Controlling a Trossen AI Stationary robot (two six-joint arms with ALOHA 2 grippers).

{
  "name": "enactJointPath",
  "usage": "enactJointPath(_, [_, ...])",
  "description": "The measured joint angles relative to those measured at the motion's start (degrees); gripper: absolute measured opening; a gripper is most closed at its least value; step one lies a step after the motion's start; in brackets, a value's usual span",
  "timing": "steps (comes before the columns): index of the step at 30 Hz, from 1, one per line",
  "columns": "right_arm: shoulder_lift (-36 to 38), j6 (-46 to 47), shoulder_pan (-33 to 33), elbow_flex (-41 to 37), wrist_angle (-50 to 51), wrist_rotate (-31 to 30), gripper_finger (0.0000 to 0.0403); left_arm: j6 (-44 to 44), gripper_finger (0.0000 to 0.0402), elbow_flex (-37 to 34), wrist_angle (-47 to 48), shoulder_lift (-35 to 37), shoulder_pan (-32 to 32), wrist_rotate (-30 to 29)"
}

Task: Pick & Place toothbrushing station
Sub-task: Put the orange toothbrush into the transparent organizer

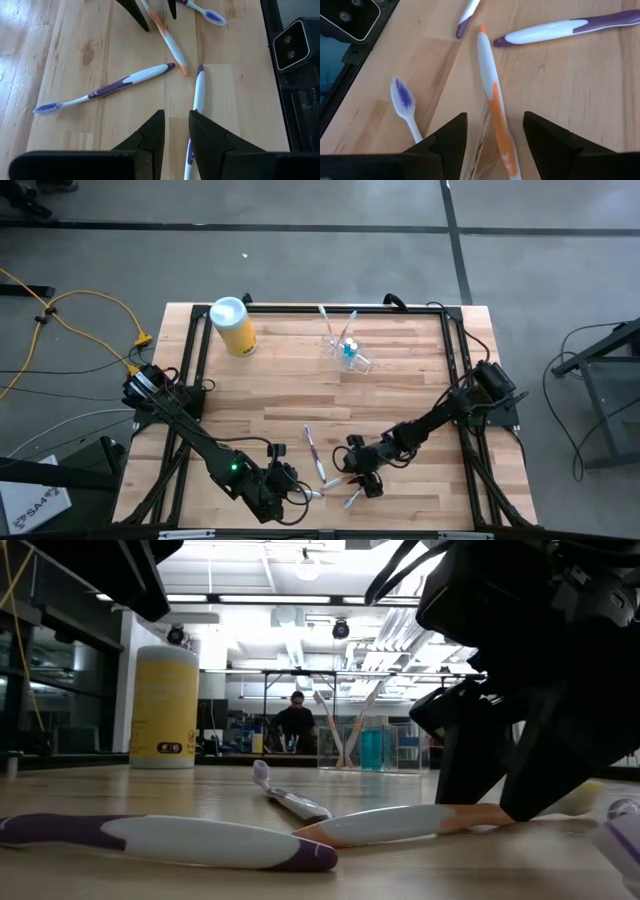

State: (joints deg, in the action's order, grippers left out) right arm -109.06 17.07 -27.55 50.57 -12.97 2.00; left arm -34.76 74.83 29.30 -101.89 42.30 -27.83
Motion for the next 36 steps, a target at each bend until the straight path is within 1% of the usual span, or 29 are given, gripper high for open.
enactJointPath(11, [-0.1, 2.7, 0.0, 0.0, 1.3, -0.6, 0.0189, -0.1, 0.0081, 0.0, -0.2, 0.0, 0.0, 0.0])
enactJointPath(14, [-0.1, 2.7, -0.2, 0.0, 2.7, -2.9, 0.0189, -0.2, 0.0081, 0.0, -0.2, 0.0, 0.0, 0.0])
enactJointPath(17, [-0.1, 1.5, -0.3, 0.0, 3.3, -4.9, 0.0189, -0.2, 0.0081, 0.0, -0.3, 0.0, 0.0, 0.0])
enactJointPath(25, [-0.1, -1.7, 0.1, 0.0, 5.0, -6.0, 0.0189, -0.2, 0.0081, 0.0, -1.7, 0.0, 0.0, 0.0])
enactJointPath(31, [-0.1, -2.3, 0.1, 0.0, 6.4, -7.7, 0.0189, -0.2, 0.0081, 0.0, -2.4, 0.0, 0.0, 0.0])
enactJointPath(36, [-1.9, -2.3, 0.2, 0.0, 6.1, -7.9, 0.0172, -0.2, 0.0081, 0.0, -2.4, 0.0, 0.0, 0.0])
